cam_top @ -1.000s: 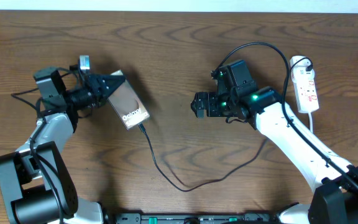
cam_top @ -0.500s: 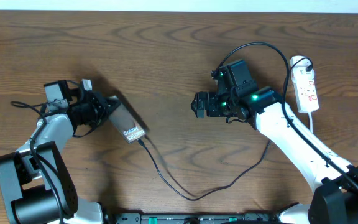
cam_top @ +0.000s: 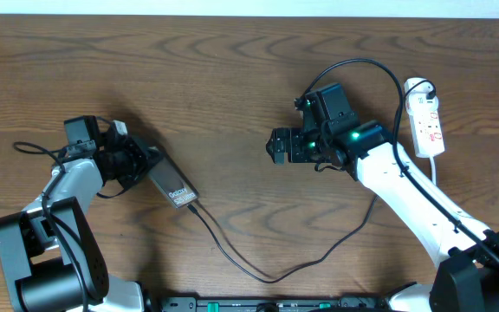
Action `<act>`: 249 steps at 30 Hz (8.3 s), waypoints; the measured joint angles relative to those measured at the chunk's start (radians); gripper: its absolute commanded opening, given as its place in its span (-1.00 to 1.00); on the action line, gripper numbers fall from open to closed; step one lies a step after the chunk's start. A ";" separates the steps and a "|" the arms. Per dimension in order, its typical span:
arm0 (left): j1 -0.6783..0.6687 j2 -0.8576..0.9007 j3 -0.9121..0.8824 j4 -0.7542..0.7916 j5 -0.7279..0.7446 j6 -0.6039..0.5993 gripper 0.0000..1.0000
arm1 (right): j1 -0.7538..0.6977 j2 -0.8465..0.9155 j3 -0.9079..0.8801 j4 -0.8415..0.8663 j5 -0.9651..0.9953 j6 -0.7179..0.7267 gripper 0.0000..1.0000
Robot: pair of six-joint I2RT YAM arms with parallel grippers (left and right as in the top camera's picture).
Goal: Plug charger to phone and switch on socket
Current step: 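Lower the connected phone flat onto the table with the left gripper, then release the phone with the left gripper and lift it away, then move the right gripper to the power strip's switch beside the adapter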
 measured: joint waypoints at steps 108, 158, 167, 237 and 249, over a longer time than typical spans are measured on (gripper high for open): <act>0.000 -0.034 -0.053 -0.282 0.046 0.000 0.70 | 0.000 0.000 0.000 0.000 0.000 0.000 0.98; 0.000 -0.035 -0.052 -0.421 -0.014 -0.004 0.71 | 0.000 0.000 0.000 0.000 0.000 0.000 0.98; 0.000 -0.042 -0.051 -0.439 -0.046 -0.005 0.71 | 0.000 0.000 0.000 0.000 0.000 0.000 0.99; -0.145 -0.754 -0.019 -0.286 -0.265 0.556 0.71 | -0.001 0.000 0.006 -0.017 -0.051 -0.024 0.99; -0.148 -0.717 -0.019 -0.285 -0.253 0.576 0.71 | -0.439 0.000 0.653 -0.690 -0.157 -0.261 0.99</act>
